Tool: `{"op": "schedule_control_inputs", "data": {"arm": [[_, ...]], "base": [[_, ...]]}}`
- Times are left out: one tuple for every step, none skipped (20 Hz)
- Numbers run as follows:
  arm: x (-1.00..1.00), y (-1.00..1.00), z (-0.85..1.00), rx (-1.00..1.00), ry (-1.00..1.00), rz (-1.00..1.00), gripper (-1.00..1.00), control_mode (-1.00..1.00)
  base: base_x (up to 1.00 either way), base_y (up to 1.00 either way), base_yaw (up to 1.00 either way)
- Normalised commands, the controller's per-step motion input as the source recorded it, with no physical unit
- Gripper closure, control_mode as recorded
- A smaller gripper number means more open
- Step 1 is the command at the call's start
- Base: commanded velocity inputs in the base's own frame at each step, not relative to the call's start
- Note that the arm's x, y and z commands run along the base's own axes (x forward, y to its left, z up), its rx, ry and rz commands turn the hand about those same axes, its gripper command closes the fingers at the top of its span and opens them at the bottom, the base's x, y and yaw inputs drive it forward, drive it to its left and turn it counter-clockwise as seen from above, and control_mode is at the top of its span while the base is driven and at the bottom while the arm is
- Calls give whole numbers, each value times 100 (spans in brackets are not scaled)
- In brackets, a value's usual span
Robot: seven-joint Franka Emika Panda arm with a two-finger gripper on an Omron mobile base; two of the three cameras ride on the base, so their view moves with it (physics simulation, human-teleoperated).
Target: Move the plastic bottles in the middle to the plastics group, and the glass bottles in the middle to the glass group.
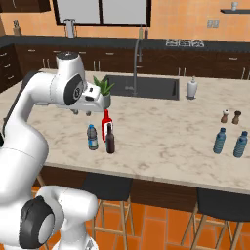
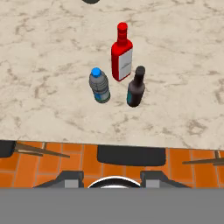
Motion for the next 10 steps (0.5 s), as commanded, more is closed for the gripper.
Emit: {"op": "schedule_control_inputs", "data": {"arm": [[-4,0,0,0,-1,0,-100,-100],[-6,0,0,0,0,0,-100,-100],[-8,0,-1,0,0,0,-100,-100],[-18,0,-9,0,0,0,-100,-100],[-4,2,-21,0,16,0,-100,-100],[0,22,-31,0,10,0,-100,-100],[0,33,-37,0,1,-4,-100,-100],[7,36,-37,0,1,-10,-100,-100],[23,44,-38,0,1,-15,-100,-100],[40,44,-35,0,4,-15,-100,-100]], "base": [[0,0,0],[0,0,0],[0,0,0],[0,0,0],[0,0,0],[0,0,0],[0,0,0],[0,0,0],[0,0,0],[0,0,0]]}}
